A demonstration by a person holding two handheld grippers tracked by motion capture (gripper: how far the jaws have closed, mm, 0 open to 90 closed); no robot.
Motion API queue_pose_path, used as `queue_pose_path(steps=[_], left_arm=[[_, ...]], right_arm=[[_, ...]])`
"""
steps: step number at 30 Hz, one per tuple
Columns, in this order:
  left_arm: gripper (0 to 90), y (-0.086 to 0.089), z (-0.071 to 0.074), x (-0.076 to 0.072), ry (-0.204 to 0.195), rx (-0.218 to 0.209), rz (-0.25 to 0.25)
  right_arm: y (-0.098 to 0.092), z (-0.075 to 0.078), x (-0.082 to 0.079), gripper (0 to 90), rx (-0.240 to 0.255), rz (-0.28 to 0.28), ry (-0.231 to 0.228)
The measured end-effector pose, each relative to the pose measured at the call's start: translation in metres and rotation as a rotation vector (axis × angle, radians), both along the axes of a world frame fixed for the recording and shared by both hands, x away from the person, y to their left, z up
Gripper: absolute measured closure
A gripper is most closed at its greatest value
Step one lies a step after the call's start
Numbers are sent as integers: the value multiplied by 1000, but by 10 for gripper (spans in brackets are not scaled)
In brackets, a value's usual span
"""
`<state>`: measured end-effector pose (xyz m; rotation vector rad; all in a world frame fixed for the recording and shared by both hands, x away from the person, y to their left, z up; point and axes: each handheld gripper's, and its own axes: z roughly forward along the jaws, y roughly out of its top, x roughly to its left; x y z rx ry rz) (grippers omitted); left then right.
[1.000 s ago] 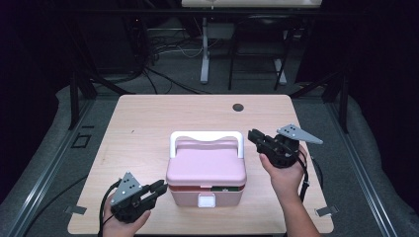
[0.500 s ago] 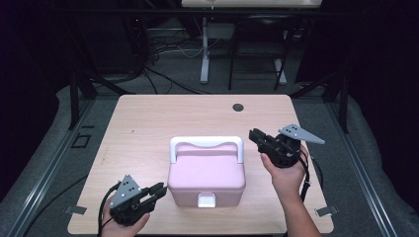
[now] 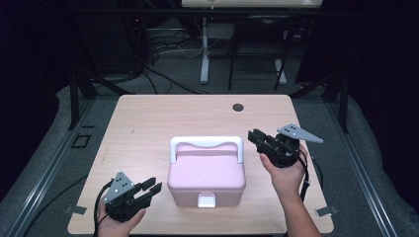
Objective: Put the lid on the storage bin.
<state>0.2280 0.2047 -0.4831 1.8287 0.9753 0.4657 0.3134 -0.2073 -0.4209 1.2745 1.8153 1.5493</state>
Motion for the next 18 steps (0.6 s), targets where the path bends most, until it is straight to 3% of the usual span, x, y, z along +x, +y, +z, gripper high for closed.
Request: queue_pose_path(steps=[18], left_arm=[[639, 18, -24, 17, 53, -6, 83]], right_arm=[[-6, -9, 8, 669, -42, -20, 37]])
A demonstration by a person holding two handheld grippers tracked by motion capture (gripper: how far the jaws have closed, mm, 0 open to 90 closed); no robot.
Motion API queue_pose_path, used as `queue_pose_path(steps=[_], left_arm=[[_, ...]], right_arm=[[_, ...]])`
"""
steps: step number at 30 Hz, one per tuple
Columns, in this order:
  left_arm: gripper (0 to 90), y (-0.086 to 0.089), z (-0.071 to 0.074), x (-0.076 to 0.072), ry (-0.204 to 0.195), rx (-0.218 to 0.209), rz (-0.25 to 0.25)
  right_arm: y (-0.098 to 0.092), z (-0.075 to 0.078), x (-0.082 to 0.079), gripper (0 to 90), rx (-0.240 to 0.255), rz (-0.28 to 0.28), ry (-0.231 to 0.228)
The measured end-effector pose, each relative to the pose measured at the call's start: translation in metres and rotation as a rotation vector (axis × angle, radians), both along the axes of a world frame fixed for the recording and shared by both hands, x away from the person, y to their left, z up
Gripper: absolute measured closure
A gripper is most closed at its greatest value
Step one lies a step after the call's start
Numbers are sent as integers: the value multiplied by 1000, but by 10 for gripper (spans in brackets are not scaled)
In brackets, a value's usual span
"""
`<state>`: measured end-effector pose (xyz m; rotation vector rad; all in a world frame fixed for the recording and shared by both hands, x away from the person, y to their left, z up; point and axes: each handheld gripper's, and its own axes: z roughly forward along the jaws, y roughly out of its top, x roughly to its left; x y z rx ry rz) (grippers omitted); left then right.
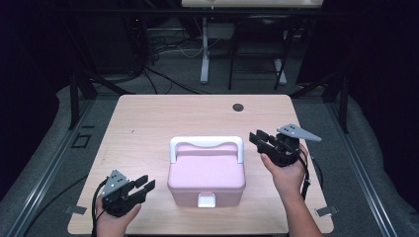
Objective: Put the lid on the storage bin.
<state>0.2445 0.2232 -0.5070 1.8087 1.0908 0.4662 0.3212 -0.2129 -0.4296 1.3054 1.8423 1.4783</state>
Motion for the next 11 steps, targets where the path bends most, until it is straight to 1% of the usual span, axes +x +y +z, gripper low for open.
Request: queue_pose_path(steps=[4, 5, 11], left_arm=[[638, 1, -5, 2, 8, 2, 8], [638, 2, -6, 3, 16, 3, 11], [629, 5, -9, 6, 18, 8, 24]], right_arm=[[0, -1, 1, 663, -7, 1, 6], [0, -2, 1, 662, -10, 1, 7], [-3, -4, 2, 646, -8, -3, 13]])
